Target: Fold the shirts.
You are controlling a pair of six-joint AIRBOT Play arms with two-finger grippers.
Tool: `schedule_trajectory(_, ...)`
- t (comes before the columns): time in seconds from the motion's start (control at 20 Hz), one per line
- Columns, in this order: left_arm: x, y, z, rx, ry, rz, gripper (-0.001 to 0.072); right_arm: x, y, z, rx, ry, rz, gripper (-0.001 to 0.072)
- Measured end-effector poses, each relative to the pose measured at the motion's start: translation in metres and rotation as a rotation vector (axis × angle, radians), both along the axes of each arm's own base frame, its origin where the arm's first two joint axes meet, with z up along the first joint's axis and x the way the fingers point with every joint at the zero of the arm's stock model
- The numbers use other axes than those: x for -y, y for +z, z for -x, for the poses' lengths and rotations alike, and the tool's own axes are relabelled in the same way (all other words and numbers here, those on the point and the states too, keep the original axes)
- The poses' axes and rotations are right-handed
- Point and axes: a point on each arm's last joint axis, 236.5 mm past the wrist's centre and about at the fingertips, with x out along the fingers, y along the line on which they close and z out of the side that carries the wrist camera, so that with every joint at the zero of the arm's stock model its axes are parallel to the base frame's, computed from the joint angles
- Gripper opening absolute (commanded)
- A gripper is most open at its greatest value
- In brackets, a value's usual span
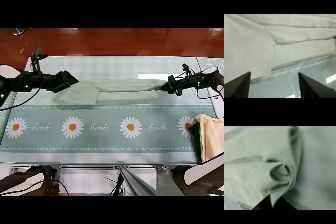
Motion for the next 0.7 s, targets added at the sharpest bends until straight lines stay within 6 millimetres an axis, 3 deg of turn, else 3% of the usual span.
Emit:
schedule_trajectory(0.05, 0.009, 0.0, 0.001, 0.008, -0.016, -0.002, 0.0022, -0.001, 0.01, 0.002, 0.014, 0.023, 0.003, 0.0021)
schedule_trajectory(0.25, 0.033, -0.002, 0.006, 0.026, -0.063, -0.004, 0.0023, 0.012, 0.069, 0.027, 0.095, 0.115, 0.111, 0.0022)
schedule_trajectory(0.4, 0.063, -0.006, 0.016, 0.02, -0.115, 0.002, 0.0022, 0.02, 0.117, 0.067, 0.165, 0.148, 0.224, 0.0022)
schedule_trajectory(0.5, 0.092, -0.015, 0.023, -0.017, -0.144, 0.013, 0.0022, 0.015, 0.147, 0.099, 0.224, 0.151, 0.271, 0.0021)
schedule_trajectory(0.7, 0.178, -0.032, 0.038, -0.062, -0.281, 0.022, 0.0022, -0.004, 0.188, 0.162, 0.319, 0.112, 0.316, 0.0021)
